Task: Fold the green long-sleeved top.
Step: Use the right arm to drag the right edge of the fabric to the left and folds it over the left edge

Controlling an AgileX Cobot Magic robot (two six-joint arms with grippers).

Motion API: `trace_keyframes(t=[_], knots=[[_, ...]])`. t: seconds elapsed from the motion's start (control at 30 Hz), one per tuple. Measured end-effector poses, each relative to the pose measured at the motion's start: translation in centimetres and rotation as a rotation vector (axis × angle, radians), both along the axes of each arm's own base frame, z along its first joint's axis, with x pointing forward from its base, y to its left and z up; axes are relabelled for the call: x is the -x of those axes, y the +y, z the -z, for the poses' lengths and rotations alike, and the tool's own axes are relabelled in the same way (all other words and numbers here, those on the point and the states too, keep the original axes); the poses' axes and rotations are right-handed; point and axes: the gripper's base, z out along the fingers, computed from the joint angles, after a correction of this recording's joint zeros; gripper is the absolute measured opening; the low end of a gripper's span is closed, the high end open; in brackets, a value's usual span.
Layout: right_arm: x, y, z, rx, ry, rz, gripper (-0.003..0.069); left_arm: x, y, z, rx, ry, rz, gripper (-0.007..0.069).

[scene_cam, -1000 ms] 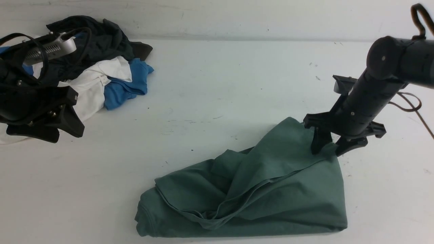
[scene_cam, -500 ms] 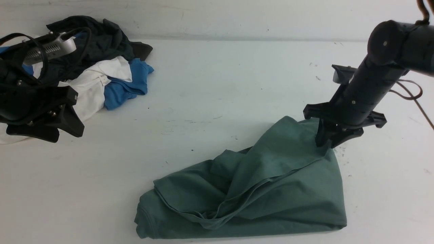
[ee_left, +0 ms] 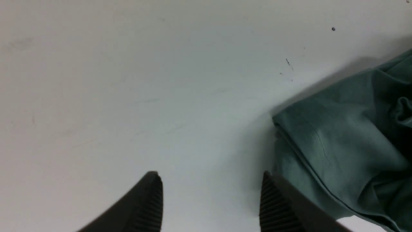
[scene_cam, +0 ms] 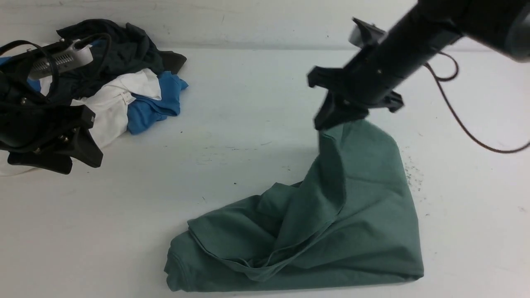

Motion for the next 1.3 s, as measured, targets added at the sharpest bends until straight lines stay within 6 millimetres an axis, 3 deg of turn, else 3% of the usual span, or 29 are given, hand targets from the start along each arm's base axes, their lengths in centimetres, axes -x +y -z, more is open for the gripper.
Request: trace_keyframes(t=[0.07,0.17,0.27,0.3,0.43,0.57,0.7,0.9,1.07,1.1,1.13,1.17,1.23,1.3], knots=[[0.8,3.2,-1.0,-0.044,-0.032,-0.054,0.0002,0.0,0.0,0.0,0.0,0.0,0.0,0.0386],[1.4,6.6,-0.8,-0.093,-0.05,-0.09,0.0002,0.0,0.0,0.0,0.0,0.0,0.0,0.0386],[1.6,9.3,0.1,-0.144,-0.079,-0.09,0.0002,0.0,0.0,0.0,0.0,0.0,0.0,0.0386],[1.5,10.8,1.0,-0.179,-0.097,-0.071,0.0002,0.0,0.0,0.0,0.0,0.0,0.0,0.0386],[1.0,13.6,3.5,-0.248,-0.104,-0.004,0.002,0.0,0.0,0.0,0.0,0.0,0.0,0.0386],[0.4,14.5,5.6,-0.27,-0.072,0.034,0.009,0.0,0.0,0.0,0.0,0.0,0.0,0.0386],[0.7,14.5,6.7,-0.247,-0.007,-0.003,0.0273,0.0,0.0,0.0,0.0,0.0,0.0,0.0386],[1.2,12.0,3.5,-0.126,0.049,-0.18,0.0468,-0.1,0.0,0.0,0.001,-0.006,-0.003,0.0386],[1.6,10.5,1.0,-0.033,-0.049,-0.188,0.0484,-0.1,0.0,0.0,0.0,-0.014,-0.007,0.0386],[2.8,10.7,0.4,0.0,-0.071,-0.212,0.0479,-0.1,0.0,0.0,0.0,-0.015,-0.007,0.0386],[3.3,10.8,0.5,0.014,-0.067,-0.221,0.0477,-0.2,0.0,0.0,0.0,-0.014,-0.007,0.0386],[5.5,11.7,0.9,0.074,-0.069,-0.274,0.047,-0.2,0.0,0.0,0.0,-0.014,-0.007,0.0386],[6.8,12.3,1.5,0.116,-0.061,-0.308,0.0466,-0.2,0.0,0.0,0.0,-0.014,-0.007,0.0386],[9.3,13.2,3.3,0.209,-0.029,-0.362,0.046,-0.2,0.0,0.0,0.001,-0.012,-0.007,0.0386]])
